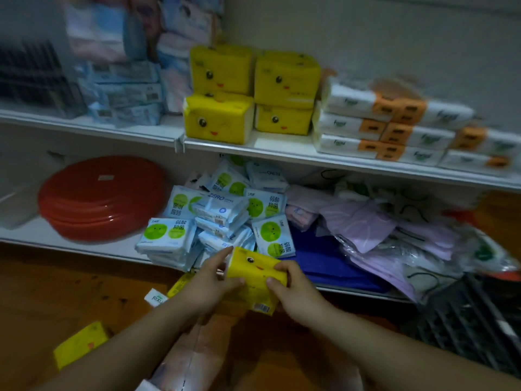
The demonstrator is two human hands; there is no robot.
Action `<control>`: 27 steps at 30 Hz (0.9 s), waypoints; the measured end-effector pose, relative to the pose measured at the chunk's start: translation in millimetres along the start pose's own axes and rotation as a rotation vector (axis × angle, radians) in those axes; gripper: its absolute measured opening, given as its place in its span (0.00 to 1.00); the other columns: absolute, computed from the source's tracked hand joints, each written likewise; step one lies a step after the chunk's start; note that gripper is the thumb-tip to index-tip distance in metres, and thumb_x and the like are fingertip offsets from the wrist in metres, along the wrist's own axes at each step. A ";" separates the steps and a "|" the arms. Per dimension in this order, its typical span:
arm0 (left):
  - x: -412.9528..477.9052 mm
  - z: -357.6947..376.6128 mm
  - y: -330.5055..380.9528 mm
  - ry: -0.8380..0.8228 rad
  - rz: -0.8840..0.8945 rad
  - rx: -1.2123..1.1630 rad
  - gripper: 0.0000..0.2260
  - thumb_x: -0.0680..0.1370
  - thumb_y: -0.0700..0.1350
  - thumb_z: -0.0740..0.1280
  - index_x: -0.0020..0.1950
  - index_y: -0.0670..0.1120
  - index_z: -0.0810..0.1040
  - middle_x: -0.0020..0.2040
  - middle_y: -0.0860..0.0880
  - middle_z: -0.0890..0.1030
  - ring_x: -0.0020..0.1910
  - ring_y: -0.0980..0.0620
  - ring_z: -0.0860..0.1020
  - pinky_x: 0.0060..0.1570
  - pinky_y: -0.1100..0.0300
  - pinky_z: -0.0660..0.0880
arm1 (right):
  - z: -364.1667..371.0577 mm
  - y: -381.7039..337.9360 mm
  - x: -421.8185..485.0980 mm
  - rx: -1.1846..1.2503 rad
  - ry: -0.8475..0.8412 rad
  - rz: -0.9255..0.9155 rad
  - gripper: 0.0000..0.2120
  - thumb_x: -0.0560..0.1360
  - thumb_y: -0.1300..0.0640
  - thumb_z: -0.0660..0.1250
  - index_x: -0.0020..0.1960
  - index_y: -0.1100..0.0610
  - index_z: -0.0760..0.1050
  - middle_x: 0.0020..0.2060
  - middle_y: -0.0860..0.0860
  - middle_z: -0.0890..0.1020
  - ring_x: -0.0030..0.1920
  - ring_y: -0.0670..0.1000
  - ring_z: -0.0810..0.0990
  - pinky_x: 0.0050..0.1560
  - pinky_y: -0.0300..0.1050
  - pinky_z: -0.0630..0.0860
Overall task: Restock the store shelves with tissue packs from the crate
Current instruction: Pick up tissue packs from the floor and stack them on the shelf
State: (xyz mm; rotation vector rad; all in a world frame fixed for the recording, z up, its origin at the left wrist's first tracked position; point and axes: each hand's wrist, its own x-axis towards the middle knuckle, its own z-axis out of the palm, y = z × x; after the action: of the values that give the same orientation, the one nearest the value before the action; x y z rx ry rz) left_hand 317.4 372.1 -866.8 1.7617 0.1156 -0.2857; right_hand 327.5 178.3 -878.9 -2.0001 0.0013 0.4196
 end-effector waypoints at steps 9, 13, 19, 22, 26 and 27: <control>-19.3 -3.3 113.5 0.163 0.342 0.023 0.21 0.78 0.44 0.64 0.64 0.59 0.58 0.52 0.55 0.73 0.49 0.59 0.76 0.41 0.68 0.73 | -62.2 -97.1 -31.7 -0.011 0.227 -0.415 0.33 0.76 0.59 0.66 0.55 0.22 0.54 0.52 0.44 0.75 0.49 0.49 0.79 0.47 0.45 0.79; -15.0 -7.9 152.8 0.194 0.539 0.130 0.22 0.76 0.40 0.67 0.60 0.63 0.64 0.61 0.52 0.67 0.57 0.57 0.72 0.51 0.66 0.71 | -88.9 -130.5 -44.5 -0.073 0.316 -0.566 0.30 0.76 0.60 0.66 0.58 0.27 0.57 0.55 0.35 0.67 0.53 0.40 0.74 0.52 0.37 0.76; 4.0 -14.5 197.4 0.303 0.706 0.268 0.20 0.76 0.40 0.67 0.63 0.58 0.68 0.60 0.55 0.69 0.59 0.55 0.71 0.57 0.58 0.71 | -109.0 -160.4 -31.8 -0.194 0.499 -0.666 0.21 0.77 0.60 0.64 0.66 0.43 0.67 0.60 0.44 0.71 0.58 0.43 0.70 0.56 0.35 0.67; 18.3 -17.2 204.0 0.368 0.620 0.268 0.21 0.77 0.38 0.64 0.67 0.53 0.67 0.57 0.54 0.73 0.50 0.53 0.76 0.48 0.56 0.73 | -109.8 -168.9 -10.3 -0.242 0.512 -0.590 0.21 0.79 0.58 0.62 0.70 0.48 0.67 0.64 0.49 0.72 0.58 0.45 0.70 0.56 0.37 0.66; 34.5 -16.3 200.1 0.416 0.507 0.227 0.17 0.77 0.38 0.64 0.63 0.48 0.63 0.55 0.48 0.75 0.50 0.49 0.77 0.47 0.53 0.74 | -104.8 -172.4 11.1 -0.278 0.527 -0.522 0.20 0.79 0.59 0.61 0.69 0.48 0.68 0.61 0.53 0.74 0.56 0.49 0.72 0.51 0.37 0.66; 37.4 -15.3 198.7 0.432 0.502 0.241 0.14 0.77 0.39 0.64 0.59 0.48 0.63 0.55 0.47 0.75 0.49 0.48 0.76 0.46 0.53 0.74 | -103.7 -173.2 15.2 -0.284 0.534 -0.513 0.20 0.79 0.59 0.60 0.69 0.48 0.68 0.61 0.53 0.74 0.56 0.50 0.73 0.51 0.37 0.66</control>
State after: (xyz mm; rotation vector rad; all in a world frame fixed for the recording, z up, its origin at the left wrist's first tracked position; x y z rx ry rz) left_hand 401.8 342.2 -684.9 2.0007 -0.0576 0.4648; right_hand 403.8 169.6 -691.5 -2.2363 -0.2435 -0.4680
